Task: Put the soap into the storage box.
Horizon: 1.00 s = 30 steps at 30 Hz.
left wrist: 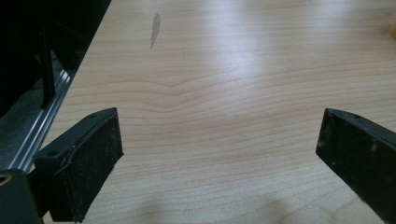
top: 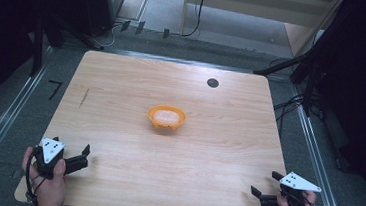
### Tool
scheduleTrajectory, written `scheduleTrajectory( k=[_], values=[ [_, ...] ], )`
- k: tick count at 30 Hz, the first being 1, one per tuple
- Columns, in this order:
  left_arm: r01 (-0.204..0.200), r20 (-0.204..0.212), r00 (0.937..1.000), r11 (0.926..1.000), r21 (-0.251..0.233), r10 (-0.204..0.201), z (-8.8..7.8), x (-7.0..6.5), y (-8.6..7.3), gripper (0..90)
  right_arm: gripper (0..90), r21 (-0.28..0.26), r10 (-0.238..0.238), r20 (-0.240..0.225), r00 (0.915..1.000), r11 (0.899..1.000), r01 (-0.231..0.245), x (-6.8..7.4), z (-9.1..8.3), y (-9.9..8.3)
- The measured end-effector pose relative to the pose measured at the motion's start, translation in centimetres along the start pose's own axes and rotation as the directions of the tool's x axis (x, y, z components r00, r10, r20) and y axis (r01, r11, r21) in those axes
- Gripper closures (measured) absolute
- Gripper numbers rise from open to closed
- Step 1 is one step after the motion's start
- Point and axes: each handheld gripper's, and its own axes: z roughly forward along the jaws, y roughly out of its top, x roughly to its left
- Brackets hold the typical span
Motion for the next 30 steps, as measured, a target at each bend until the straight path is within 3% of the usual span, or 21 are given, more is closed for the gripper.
scheduleTrajectory(
  k=[11, 15, 23, 30],
  values=[
    [0.0, 0.003, 1.0, 1.0, 0.001, 0.0, 0.0, 0.0, 0.0, 0.8, 0.0, -0.057, 0.021, 0.016, 0.9997, 0.998, -0.02, -0.6, -0.9, -0.8],
    [0.0, 0.003, 1.0, 1.0, 0.006, 0.0, 0.0, 0.0, 0.0, 0.8, 0.0, -0.057, -0.007, 0.023, 0.9997, 0.998, 0.008, -0.4, -1.0, -0.9],
    [-0.003, 0.006, 1.0, 0.9999, 0.01, 0.003, 0.1, 0.0, 0.0, 0.8, 0.0, -0.063, -0.019, 0.014, 0.9997, 0.998, 0.02, -0.3, -1.0, -0.9],
    [-0.001, 0.006, 1.0, 0.9998, 0.018, 0.001, 0.1, -0.1, 0.0, 0.9, 0.0, -0.098, 0.005, 0.02, 0.9998, 0.995, -0.003, -0.5, -1.4, -1.1]
  ],
)
